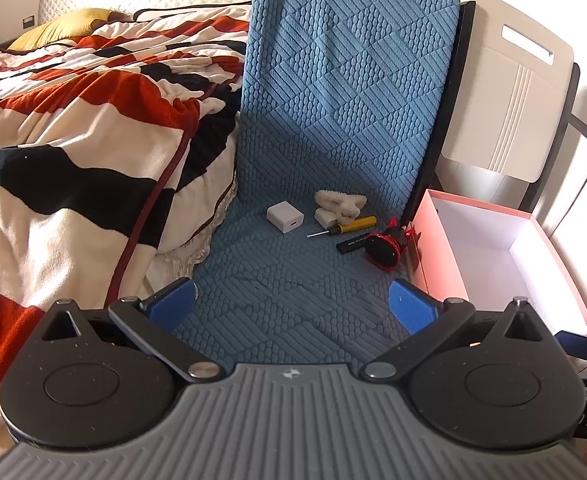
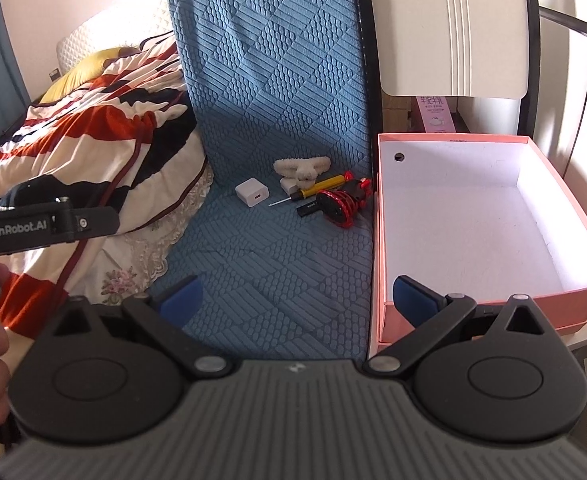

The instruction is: Organize rigid objects

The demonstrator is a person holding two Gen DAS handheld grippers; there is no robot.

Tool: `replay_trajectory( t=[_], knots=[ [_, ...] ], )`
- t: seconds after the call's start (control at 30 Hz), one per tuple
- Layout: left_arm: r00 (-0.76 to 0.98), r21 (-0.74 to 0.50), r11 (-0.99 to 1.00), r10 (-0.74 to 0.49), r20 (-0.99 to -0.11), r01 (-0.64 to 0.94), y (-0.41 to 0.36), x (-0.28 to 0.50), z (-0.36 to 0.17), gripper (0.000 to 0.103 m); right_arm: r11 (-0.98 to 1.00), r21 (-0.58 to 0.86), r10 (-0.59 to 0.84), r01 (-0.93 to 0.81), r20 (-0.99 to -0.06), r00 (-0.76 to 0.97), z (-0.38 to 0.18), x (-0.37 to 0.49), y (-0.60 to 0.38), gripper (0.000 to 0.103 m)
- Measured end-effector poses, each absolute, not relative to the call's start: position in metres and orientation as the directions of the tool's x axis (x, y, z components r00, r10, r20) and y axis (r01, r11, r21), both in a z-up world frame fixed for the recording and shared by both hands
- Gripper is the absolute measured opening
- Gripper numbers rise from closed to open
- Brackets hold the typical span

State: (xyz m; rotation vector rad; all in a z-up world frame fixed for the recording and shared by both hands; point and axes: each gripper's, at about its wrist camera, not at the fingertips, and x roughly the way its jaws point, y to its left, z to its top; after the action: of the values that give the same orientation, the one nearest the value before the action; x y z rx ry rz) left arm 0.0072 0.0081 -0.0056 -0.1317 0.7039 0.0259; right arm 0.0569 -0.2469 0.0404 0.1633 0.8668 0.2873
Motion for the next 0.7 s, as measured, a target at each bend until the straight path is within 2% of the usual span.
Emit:
replay_trajectory(
  t=[0.7],
  knots=[
    [0.757,-0.107,0.993,-0.028,-0.653,-0.056,0.0043,0.0137,-0.009,0.103,0.95,0.264,0.309,-0.165,-0.73,0.609,0.0387,0.06,-0.2475,0.103]
  ],
)
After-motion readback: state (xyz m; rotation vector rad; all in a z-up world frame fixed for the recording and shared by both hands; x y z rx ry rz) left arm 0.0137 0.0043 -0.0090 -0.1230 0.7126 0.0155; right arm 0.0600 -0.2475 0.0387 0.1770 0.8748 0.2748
